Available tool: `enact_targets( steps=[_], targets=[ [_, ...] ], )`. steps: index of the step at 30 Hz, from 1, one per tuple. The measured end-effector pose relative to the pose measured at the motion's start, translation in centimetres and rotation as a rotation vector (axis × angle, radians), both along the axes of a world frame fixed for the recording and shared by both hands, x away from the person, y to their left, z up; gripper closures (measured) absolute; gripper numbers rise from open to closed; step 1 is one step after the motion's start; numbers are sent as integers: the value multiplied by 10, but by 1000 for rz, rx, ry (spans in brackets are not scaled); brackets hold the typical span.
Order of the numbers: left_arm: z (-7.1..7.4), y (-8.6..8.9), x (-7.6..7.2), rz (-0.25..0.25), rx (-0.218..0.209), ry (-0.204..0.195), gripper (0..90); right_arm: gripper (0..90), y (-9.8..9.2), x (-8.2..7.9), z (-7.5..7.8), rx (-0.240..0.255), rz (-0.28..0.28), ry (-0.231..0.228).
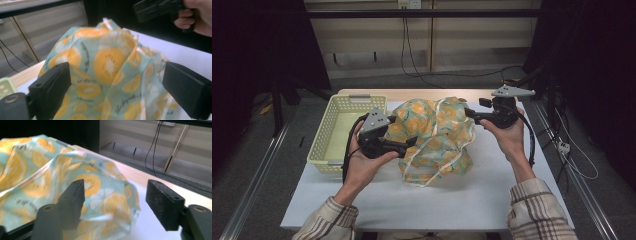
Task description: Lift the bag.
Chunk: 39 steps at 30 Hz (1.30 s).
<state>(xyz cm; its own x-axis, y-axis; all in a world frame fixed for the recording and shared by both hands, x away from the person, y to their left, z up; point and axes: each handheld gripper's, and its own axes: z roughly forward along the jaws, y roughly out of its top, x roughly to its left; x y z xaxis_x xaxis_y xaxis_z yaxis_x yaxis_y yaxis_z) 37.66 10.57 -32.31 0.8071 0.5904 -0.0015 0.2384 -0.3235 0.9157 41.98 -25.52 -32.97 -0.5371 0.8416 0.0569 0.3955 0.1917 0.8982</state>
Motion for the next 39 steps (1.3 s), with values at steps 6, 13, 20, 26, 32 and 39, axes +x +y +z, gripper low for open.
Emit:
enact_targets(
  steps=[6,13,20,26,32,39],
  targets=[
    [-9,13,0,6,2,21,45,255,-5,-17,-8,-1,-10,14],
    [-16,22,-9,31,24,30,50,223,-9,-36,-19,-9,-10,28],
    [-27,30,-20,50,40,47,55,188,-8,-55,-30,-15,-11,45],
    [-36,41,-28,65,48,56,55,185,-9,-70,-42,-34,-33,67],
    [-38,50,-35,92,44,59,56,173,-10,-81,-48,-51,-32,78],
    [-49,65,-47,120,29,71,56,162,-10,-97,-58,-43,-36,94]
  ],
)
